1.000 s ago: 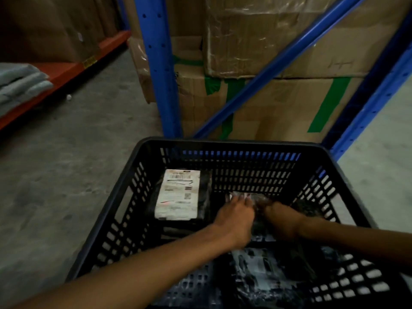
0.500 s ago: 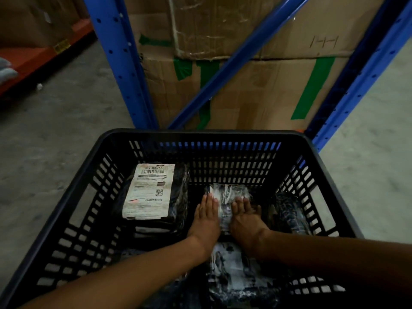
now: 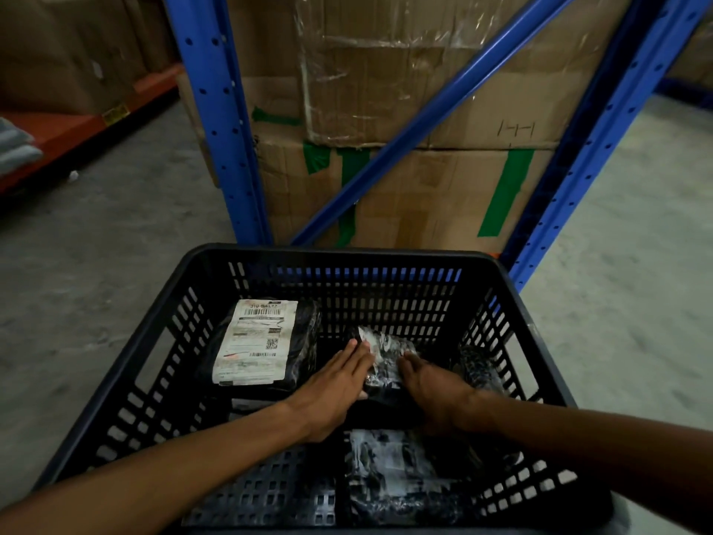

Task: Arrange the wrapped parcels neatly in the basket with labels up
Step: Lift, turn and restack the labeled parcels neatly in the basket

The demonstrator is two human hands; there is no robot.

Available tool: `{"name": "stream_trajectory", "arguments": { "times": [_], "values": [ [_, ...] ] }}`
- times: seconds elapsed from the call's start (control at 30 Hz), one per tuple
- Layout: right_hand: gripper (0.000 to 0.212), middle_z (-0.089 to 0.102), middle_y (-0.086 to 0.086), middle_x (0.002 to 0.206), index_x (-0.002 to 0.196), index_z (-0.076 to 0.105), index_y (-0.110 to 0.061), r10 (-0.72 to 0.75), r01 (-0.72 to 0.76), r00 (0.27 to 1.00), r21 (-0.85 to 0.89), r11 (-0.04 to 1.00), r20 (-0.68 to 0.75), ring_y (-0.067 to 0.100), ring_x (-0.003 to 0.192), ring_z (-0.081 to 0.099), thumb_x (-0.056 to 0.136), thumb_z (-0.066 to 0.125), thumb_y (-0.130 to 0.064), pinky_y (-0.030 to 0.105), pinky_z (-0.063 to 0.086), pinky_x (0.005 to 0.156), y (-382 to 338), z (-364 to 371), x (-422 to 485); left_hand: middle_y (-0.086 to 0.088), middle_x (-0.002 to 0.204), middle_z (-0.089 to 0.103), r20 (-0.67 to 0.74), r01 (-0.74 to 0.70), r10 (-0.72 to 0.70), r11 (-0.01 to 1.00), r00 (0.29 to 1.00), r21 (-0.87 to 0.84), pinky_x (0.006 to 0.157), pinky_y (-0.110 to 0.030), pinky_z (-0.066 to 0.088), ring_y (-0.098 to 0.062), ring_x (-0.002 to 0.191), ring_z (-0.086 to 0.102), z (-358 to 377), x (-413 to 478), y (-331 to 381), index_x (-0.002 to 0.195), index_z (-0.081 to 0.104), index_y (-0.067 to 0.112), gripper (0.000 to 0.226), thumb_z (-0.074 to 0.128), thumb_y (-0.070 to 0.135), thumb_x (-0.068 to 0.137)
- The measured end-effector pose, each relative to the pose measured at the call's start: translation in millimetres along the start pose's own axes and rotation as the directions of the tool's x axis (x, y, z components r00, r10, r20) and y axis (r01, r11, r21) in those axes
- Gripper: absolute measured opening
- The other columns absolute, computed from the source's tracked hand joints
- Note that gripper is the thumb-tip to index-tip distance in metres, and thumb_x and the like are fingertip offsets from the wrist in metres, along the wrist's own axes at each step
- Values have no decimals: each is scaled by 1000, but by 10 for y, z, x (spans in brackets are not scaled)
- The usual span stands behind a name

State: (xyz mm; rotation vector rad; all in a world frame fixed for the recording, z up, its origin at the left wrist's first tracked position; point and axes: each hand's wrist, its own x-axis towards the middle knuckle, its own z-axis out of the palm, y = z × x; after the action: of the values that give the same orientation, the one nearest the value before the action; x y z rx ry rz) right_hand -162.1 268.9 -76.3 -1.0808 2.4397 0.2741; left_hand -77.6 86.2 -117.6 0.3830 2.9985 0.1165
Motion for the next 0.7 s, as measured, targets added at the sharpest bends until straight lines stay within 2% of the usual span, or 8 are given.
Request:
{"name": "stream_trajectory", "arguments": {
  "times": [0.1, 0.17, 0.27, 0.4, 0.47, 0.53, 0.63, 0.7],
  "values": [
    [60, 61, 20, 129, 137, 37, 0, 5, 1, 993, 50, 999, -118, 38, 110, 65, 88, 65, -20, 38, 53, 88, -1, -64, 3, -9, 169, 5, -43, 39, -42, 996, 998, -85, 125, -28, 0, -24, 156, -5, -49, 64, 29, 159, 10, 8, 74, 49, 9, 96],
    [60, 65, 17, 123, 138, 39, -4, -2, 18, 992, 119, 993, -130, 36, 109, 66, 88, 67, -23, 35, 52, 87, 91, -234, -22, -7, 162, 29, -150, 68, -88, 988, 985, -136, 123, -28, 17, -24, 153, 21, -153, 63, 16, 154, 25, 14, 61, 48, 22, 98],
    [67, 68, 8, 122, 137, 41, -17, -21, 84, 991, 485, 871, -134, 27, 109, 67, 80, 76, -15, 36, 57, 89, 394, -611, -130, 2, 126, 59, -241, 145, -242, 922, 940, -359, 97, -28, 42, -18, 118, 54, -381, -38, -65, 135, 44, 26, 39, 32, 43, 102],
    [67, 72, -1, 117, 138, 48, -33, 15, 110, 992, 939, 326, -122, 6, 97, 73, 81, 79, -12, 20, 59, 71, 591, -924, -176, 16, 83, 54, -102, 250, -559, 517, 823, -818, 78, -24, 38, 1, 80, 55, -608, -45, 42, 123, 56, 18, 51, 25, 51, 102],
    [55, 76, 3, 102, 131, 58, -22, 220, 92, 965, 972, 215, -140, 10, 84, 76, 81, 80, -22, 22, 61, 68, 483, -900, -35, 2, 99, 63, 101, 400, -748, 231, 656, -887, 85, -34, 43, -11, 84, 56, -688, 100, 94, 128, 56, 7, 66, 21, 55, 101],
    [42, 77, 16, 98, 113, 70, -2, 453, 44, 882, 979, 199, -131, 22, 83, 75, 83, 78, -29, 37, 62, 76, 338, -806, 156, -13, 124, 62, 293, 506, -770, 45, 567, -861, 86, -36, 43, -26, 104, 59, -749, 201, 151, 128, 57, 5, 69, 20, 56, 101],
    [45, 77, 21, 98, 94, 75, 4, 637, -76, 769, 983, 167, -49, 30, 76, 73, 83, 76, -40, 31, 59, 63, 171, -669, 344, -3, 96, 60, 263, 522, -712, 169, 651, -836, 74, -34, 47, -15, 81, 56, -665, 197, 287, 88, 56, 19, 42, 39, 57, 97],
    [50, 75, 17, 100, 96, 74, 2, 700, -123, 713, 975, 185, -42, 29, 86, 71, 81, 75, -46, 31, 56, 70, 116, -599, 426, -7, 106, 62, 224, 520, -706, 234, 672, -822, 79, -36, 49, -20, 91, 60, -550, 197, 313, 103, 57, 12, 37, 51, 48, 96]
  ]
}}
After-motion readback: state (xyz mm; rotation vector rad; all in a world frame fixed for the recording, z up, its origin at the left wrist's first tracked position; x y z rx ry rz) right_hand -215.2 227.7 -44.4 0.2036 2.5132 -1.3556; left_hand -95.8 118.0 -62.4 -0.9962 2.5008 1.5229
